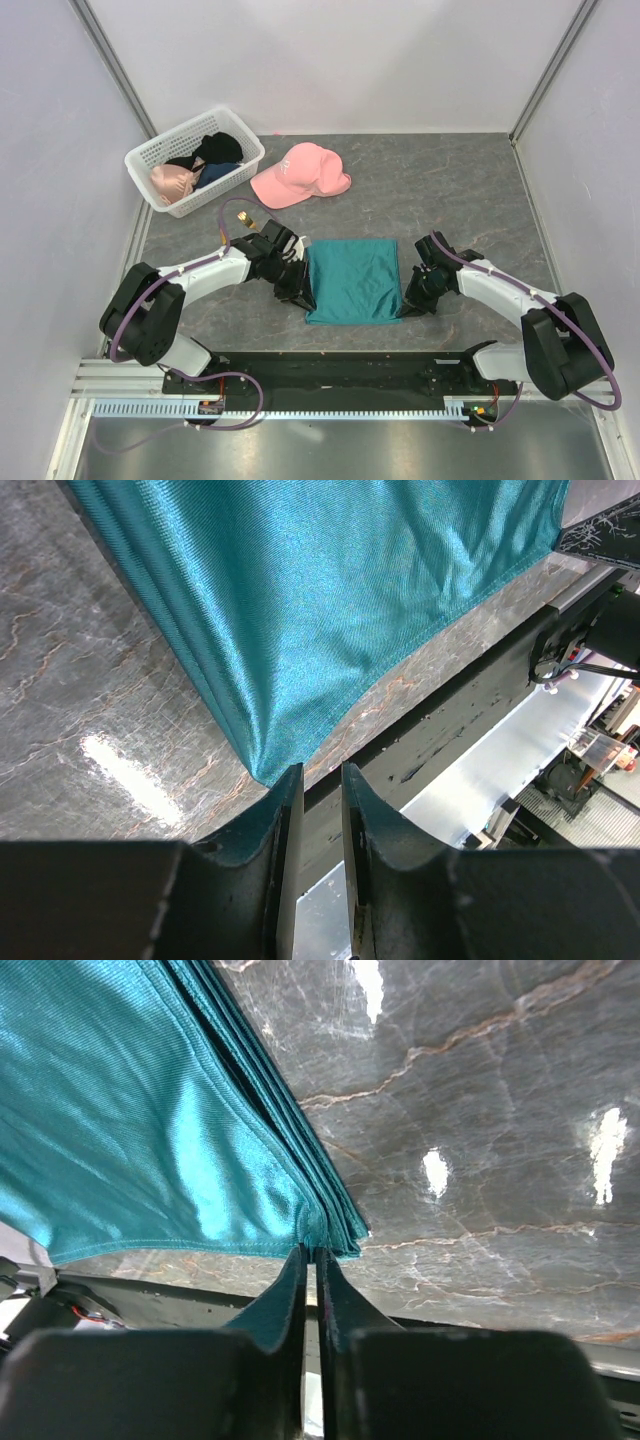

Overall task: Fold the napkin into a case and place the utensils inside
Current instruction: Pick up the top corner of the square-folded napkin from the center of the board, then fold the top corner of the square-folded napkin at the center of the board.

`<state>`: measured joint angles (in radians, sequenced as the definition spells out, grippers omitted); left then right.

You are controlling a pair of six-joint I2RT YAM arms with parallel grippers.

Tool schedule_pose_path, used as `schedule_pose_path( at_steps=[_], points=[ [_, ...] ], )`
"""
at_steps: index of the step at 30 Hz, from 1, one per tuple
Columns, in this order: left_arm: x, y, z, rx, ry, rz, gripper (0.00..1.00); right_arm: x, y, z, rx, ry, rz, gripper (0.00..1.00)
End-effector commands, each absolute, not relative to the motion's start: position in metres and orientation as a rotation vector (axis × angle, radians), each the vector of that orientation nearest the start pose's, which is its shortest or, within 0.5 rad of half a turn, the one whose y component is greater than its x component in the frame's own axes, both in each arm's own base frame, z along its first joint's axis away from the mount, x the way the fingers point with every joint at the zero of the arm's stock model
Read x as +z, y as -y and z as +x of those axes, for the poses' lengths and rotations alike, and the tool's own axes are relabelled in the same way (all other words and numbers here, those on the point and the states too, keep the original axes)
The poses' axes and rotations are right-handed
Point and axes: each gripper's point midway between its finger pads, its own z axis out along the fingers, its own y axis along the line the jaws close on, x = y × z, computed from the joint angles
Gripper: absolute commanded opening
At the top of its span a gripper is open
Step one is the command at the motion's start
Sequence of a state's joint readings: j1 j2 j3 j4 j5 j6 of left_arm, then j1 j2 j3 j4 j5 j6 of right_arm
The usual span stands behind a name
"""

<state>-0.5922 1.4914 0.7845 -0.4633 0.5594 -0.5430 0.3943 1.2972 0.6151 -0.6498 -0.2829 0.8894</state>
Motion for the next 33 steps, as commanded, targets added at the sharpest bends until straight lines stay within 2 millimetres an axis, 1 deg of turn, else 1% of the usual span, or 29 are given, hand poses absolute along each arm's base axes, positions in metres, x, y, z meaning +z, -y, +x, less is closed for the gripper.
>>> schedule_pose_path(
  at_steps=[1,2,4,9,11,12,14,16,17,18,19,20,21,22,23,24,25,26,27,28,29,31,32,33],
  points=[
    [0.067,0.253,0.17,-1.068,-2.895,0.241,0.29,0.036,-0.154,0.164,0.596,-2.959,0.683,0.03],
    [0.067,0.253,0.17,-1.077,-2.898,0.245,0.29,0.039,-0.155,0.166,0.6,-2.955,0.671,0.0],
    [0.066,0.255,0.169,-1.094,-2.902,0.249,0.29,0.04,-0.155,0.169,0.596,-2.952,0.637,0.0],
    [0.061,0.254,0.162,-1.112,-2.918,0.258,0.29,0.057,-0.161,0.191,0.615,-2.895,0.533,0.0],
    [0.056,0.254,0.16,-1.114,-2.929,0.26,0.29,0.065,-0.167,0.201,0.636,-2.87,0.483,0.0],
    [0.055,0.254,0.159,-1.115,-2.934,0.257,0.29,0.064,-0.171,0.203,0.64,-2.876,0.468,0.0],
    [0.049,0.254,0.156,-1.116,-2.955,0.252,0.28,0.073,-0.182,0.214,0.684,-2.853,0.423,0.0],
    [0.046,0.254,0.156,-1.113,-2.964,0.249,0.28,0.071,-0.192,0.217,0.687,-2.869,0.374,0.0],
    [0.043,0.252,0.154,-1.099,-2.973,0.239,0.28,0.077,-0.2,0.226,0.712,-2.846,0.345,0.0],
    [0.043,0.251,0.153,-1.096,-2.974,0.24,0.28,0.071,-0.206,0.227,0.703,-2.871,0.326,0.0],
    [0.041,0.249,0.152,-1.089,-2.981,0.236,0.28,0.072,-0.212,0.232,0.711,-2.869,0.308,0.0],
    [0.04,0.248,0.151,-1.08,-2.983,0.232,0.27,0.081,-0.22,0.243,0.733,-2.844,0.28,0.0],
    [0.039,0.247,0.15,-1.076,-2.987,0.228,0.27,0.076,-0.226,0.247,0.724,-2.863,0.27,0.0],
    [0.039,0.246,0.149,-1.073,-2.987,0.229,0.27,0.076,-0.229,0.253,0.723,-2.86,0.25,0.0],
    [0.037,0.245,0.149,-1.066,-2.991,0.224,0.27,0.086,-0.238,0.264,0.75,-2.833,0.232,0.0],
    [0.036,0.244,0.148,-1.057,-2.995,0.221,0.27,0.079,-0.242,0.269,0.742,-2.852,0.226,0.0],
    [0.034,0.243,0.148,-1.051,-2.999,0.219,0.27,0.079,-0.247,0.274,0.749,-2.851,0.21,0.0],
    [0.032,0.241,0.147,-1.04,-3.008,0.214,0.27,0.088,-0.255,0.285,0.774,-2.825,0.19,0.0],
    [0.029,0.241,0.146,-1.032,-3.016,0.21,0.27,0.08,-0.262,0.287,0.781,-2.852,0.177,0.0],
    [0.028,0.24,0.146,-1.025,-3.017,0.208,0.27,0.08,-0.267,0.292,0.794,-2.851,0.168,0.0],
    [0.027,0.239,0.147,-1.018,-3.018,0.206,0.27,0.079,-0.277,0.301,0.811,-2.85,0.152,0.0],
    [0.025,0.24,0.147,-1.015,-3.02,0.205,0.27,0.077,-0.287,0.308,0.841,-2.851,0.137,0.0],
    [0.025,0.24,0.149,-1.01,-3.014,0.201,0.27,0.082,-0.294,0.316,0.862,-2.833,0.126,0.0],
    [0.024,0.239,0.149,-1.005,-3.016,0.198,0.26,0.073,-0.299,0.318,0.86,-2.854,0.125,0.0]
  ],
)
